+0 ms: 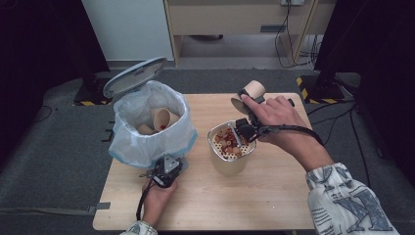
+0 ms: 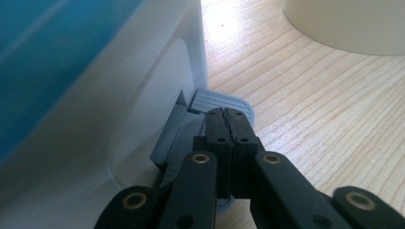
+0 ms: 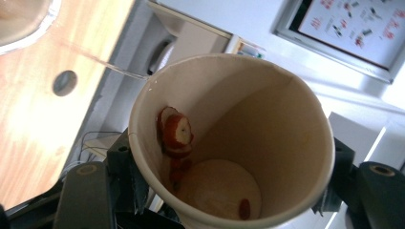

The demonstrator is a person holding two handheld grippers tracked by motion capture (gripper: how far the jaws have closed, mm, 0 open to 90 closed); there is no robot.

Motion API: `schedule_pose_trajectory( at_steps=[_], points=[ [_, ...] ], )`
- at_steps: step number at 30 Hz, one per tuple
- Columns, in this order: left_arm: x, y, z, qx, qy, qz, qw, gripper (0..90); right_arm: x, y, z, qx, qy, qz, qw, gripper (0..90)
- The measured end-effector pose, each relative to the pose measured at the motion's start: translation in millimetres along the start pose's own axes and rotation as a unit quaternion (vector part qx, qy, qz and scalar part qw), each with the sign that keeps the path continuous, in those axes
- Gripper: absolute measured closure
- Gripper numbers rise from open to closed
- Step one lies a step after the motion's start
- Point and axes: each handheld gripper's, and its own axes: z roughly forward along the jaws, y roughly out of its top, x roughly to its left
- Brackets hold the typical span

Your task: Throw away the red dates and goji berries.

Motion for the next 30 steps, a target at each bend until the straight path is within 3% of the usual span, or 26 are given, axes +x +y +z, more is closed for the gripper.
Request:
schedule_pose_trajectory(
  at_steps=[2, 4, 5, 7, 12, 14, 15, 17, 21, 30],
  points=[
    [0.0, 0.1, 0.0, 0.0, 0.0, 0.0, 1.0, 88.6, 0.5, -1.3, 0.1, 0.006, -0.003, -0.002, 1.0, 31.3],
    [0.0, 0.0, 0.0, 0.0, 0.0, -0.001, 1.0, 88.6, 8.6, 3.9, 2.7, -0.002, 0.01, -0.002, 0.9999, 31.4],
    [0.0, 0.1, 0.0, 0.0, 0.0, 0.0, 1.0, 88.6, 15.2, 8.7, 4.7, -0.002, 0.018, -0.025, 0.9995, 31.4],
    [0.0, 0.0, 0.0, 0.0, 0.0, 0.0, 1.0, 88.6, 23.6, 14.2, 7.0, -0.01, 0.028, -0.035, 0.999, 31.4],
    [0.0, 0.0, 0.0, 0.0, 0.0, 0.0, 1.0, 88.6, 11.1, 1.3, 5.1, 0.005, 0.012, 0.003, 0.9999, 31.2],
    [0.0, 0.0, 0.0, 0.0, 0.0, 0.0, 1.0, 88.6, 14.2, 4.4, 5.0, 0.005, 0.015, -0.016, 0.9997, 31.2],
    [0.0, 0.0, 0.0, 0.0, 0.0, 0.001, 1.0, 88.6, 21.3, 10.7, 5.7, -0.001, 0.024, -0.052, 0.9984, 31.2],
    [-0.2, 0.0, 0.0, 0.0, 0.0, 0.001, 1.0, 88.6, 25.7, 15.1, 6.4, -0.003, 0.027, -0.066, 0.9975, 31.2],
    [-0.1, 0.0, -0.1, 0.0, 0.0, 0.001, 1.0, 88.6, 21.9, 11.4, 7.4, 0.001, 0.022, -0.024, 0.9995, 31.1],
    [-0.2, 0.0, 0.0, 0.0, 0.0, 0.001, 1.0, 88.6, 21.5, 12.0, 5.9, -0.001, 0.021, -0.039, 0.999, 31.1]
  ],
)
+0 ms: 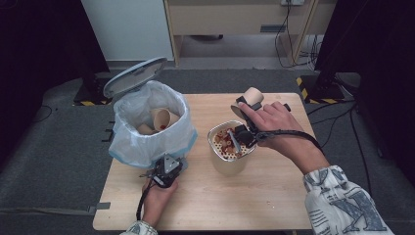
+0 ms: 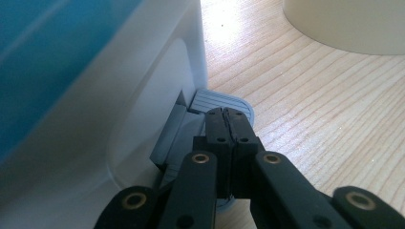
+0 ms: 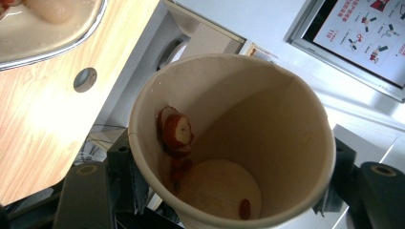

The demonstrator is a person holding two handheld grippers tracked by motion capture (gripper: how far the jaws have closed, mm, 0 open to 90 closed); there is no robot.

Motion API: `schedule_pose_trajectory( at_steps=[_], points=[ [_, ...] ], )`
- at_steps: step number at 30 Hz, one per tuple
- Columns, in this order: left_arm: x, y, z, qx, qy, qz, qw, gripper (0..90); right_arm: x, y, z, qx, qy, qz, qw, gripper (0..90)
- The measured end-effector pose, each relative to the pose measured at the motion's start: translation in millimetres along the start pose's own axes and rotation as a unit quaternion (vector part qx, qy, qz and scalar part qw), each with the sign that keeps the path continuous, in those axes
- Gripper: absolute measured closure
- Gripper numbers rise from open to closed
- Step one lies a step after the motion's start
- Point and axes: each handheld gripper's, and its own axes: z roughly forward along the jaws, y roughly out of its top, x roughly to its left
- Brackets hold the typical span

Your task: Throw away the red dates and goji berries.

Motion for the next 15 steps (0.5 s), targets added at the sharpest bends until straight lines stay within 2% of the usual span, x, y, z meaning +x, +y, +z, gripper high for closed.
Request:
schedule_pose_trajectory(
  at_steps=[5, 7, 8, 10, 11, 12, 13, 14, 15],
  points=[
    [0.0, 0.0, 0.0, 0.0, 0.0, 0.0, 1.0, 88.6, -3.6, -5.3, -1.0, 0.009, -0.004, -0.01, 0.9999, 31.1],
    [0.0, 0.0, 0.0, 0.0, 0.0, 0.0, 1.0, 88.6, -8.5, -8.4, -1.5, 0.015, -0.01, -0.006, 0.9998, 31.1],
    [0.0, 0.0, 0.0, 0.0, 0.0, 0.0, 1.0, 88.6, -11.6, -8.6, -1.8, 0.02, -0.021, -0.007, 0.9995, 31.3],
    [0.1, 0.0, 0.1, 0.0, -0.001, -0.001, 1.0, 88.6, -6.8, -2.9, -0.3, 0.021, -0.017, -0.015, 0.9995, 31.3],
    [0.1, 0.0, 0.0, 0.0, -0.001, -0.001, 1.0, 88.6, 0.1, 5.2, 1.6, 0.013, -0.006, -0.039, 0.9991, 31.4],
    [0.1, 0.0, 0.1, -0.001, -0.001, 0.0, 1.0, 88.6, 10.8, 15.7, 3.4, 0.007, 0.013, -0.082, 0.9965, 31.5],
    [0.2, -0.1, 0.1, -0.001, -0.001, -0.002, 1.0, 88.6, 16.1, 19.8, 4.7, 0.005, 0.018, -0.095, 0.9953, 31.5],
    [0.1, -0.1, 0.1, -0.001, -0.001, -0.001, 1.0, 88.6, 18.8, 21.2, 5.5, 0.004, 0.02, -0.089, 0.9958, 31.4],
    [0.0, 0.0, 0.0, 0.0, 0.0, -0.001, 1.0, 88.6, 15.4, 18.6, 5.2, 0.007, 0.012, -0.079, 0.9968, 31.4]
  ],
)
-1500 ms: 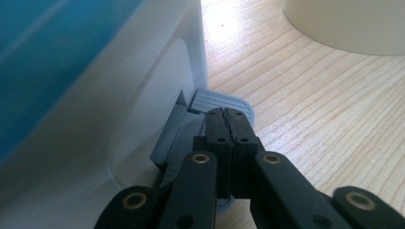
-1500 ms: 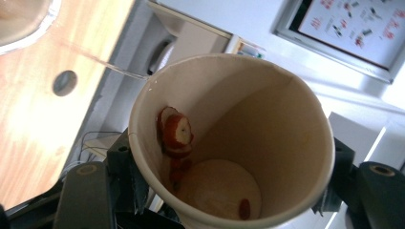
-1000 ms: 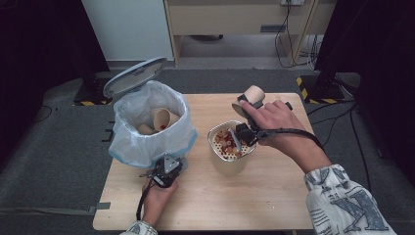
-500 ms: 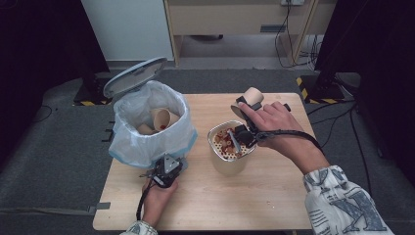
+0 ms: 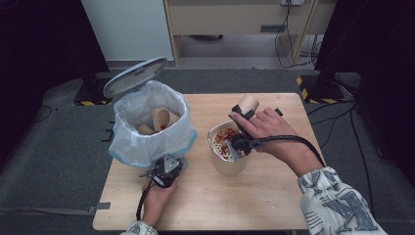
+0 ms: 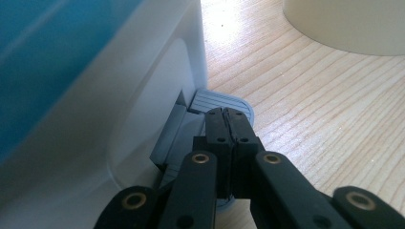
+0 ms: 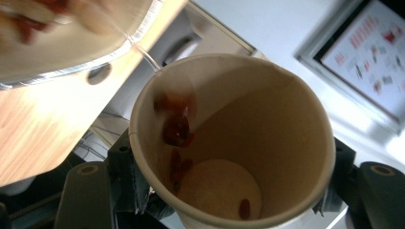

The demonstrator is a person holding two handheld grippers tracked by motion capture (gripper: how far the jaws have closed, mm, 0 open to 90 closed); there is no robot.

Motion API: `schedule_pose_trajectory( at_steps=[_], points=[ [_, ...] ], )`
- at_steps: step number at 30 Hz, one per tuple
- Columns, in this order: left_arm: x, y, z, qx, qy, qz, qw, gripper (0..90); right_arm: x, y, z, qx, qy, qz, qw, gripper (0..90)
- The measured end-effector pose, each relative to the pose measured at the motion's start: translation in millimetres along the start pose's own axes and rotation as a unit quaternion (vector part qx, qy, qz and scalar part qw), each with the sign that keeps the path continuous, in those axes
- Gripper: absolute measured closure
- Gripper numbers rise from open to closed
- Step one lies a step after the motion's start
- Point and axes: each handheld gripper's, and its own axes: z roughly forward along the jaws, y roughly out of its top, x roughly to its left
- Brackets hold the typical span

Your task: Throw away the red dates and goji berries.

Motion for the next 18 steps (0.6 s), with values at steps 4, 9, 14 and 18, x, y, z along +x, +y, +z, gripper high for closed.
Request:
schedule_pose_trajectory(
  at_steps=[4, 9, 14, 18],
  points=[
    [0.1, 0.0, 0.0, 0.0, 0.0, 0.0, 1.0, 88.5, -2.2, -9.7, -2.6, 0.012, -0.002, 0.018, 0.9998, 31.4],
    [-0.1, 0.0, 0.0, 0.0, 0.0, 0.0, 1.0, 88.5, -1.5, -7.9, -0.5, 0.008, -0.002, 0.003, 1.0, 31.3],
    [0.1, -0.1, 0.1, -0.001, -0.001, -0.002, 1.0, 88.4, 2.1, -7.6, 1.9, 0.008, 0.003, 0.018, 0.9998, 31.2],
    [0.0, -0.1, 0.0, 0.0, -0.001, -0.001, 1.0, 88.4, 1.8, -10.3, 2.6, -0.006, 0.005, 0.067, 0.9977, 31.1]
  ],
)
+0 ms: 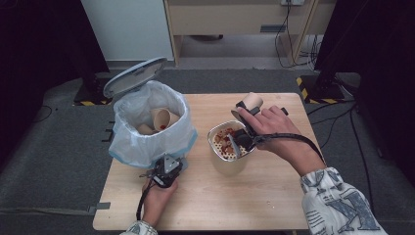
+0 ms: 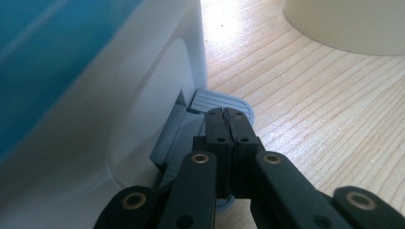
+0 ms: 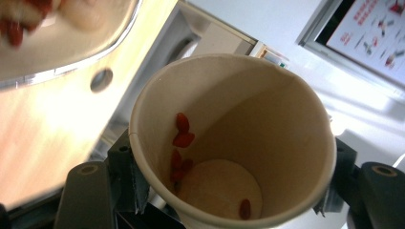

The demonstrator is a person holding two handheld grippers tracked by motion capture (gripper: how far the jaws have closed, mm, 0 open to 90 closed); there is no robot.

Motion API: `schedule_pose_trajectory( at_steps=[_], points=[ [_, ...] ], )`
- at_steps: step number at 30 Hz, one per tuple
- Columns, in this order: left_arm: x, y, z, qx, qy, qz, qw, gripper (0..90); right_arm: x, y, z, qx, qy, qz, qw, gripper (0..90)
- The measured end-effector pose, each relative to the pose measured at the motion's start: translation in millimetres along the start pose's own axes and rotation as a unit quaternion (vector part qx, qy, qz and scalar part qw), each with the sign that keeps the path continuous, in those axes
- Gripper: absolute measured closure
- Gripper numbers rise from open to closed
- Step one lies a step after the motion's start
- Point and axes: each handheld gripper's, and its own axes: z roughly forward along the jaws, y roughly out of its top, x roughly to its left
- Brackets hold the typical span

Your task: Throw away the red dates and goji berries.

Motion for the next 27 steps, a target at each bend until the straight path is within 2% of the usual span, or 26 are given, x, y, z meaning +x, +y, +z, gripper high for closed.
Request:
schedule_pose_trajectory(
  at_steps=[4, 8, 11, 12, 17, 20, 21, 23, 27],
  points=[
    [-0.1, 0.0, 0.0, 0.0, 0.0, 0.0, 1.0, 88.4, -2.1, -4.9, 0.5, -0.009, 0.001, 0.045, 0.9989, 31.1],
    [-0.1, -0.1, 0.1, -0.001, 0.0, 0.0, 1.0, 88.4, -3.4, -9.3, 1.0, -0.012, 0.004, 0.073, 0.9973, 31.1],
    [-0.1, 0.0, 0.0, 0.0, 0.0, 0.0, 1.0, 88.4, -4.5, -12.4, 1.5, -0.015, 0.007, 0.099, 0.9949, 31.0],
    [-0.1, 0.0, 0.0, 0.0, 0.0, 0.0, 1.0, 88.4, -5.3, -13.6, 1.0, -0.017, 0.009, 0.116, 0.9931, 31.0],
    [-0.1, 0.0, -0.1, 0.001, 0.0, 0.0, 1.0, 88.4, -5.7, -16.2, 2.1, -0.025, 0.013, 0.148, 0.9885, 31.0],
    [-0.1, 0.0, -0.1, 0.001, 0.0, 0.001, 1.0, 88.4, -6.3, -18.4, 2.8, -0.032, 0.016, 0.174, 0.984, 31.0],
    [-0.1, 0.0, -0.1, 0.001, 0.001, 0.001, 1.0, 88.4, -6.0, -19.2, 3.0, -0.035, 0.016, 0.187, 0.9816, 31.0],
    [-0.1, 0.0, -0.1, 0.0, 0.0, 0.0, 1.0, 88.4, -6.5, -20.8, 3.4, -0.038, 0.017, 0.197, 0.9795, 31.0],
    [-0.1, -0.1, 0.0, 0.0, 0.0, 0.0, 1.0, 88.4, -5.9, -25.6, 4.0, -0.046, 0.021, 0.237, 0.9703, 31.0]
  ],
)
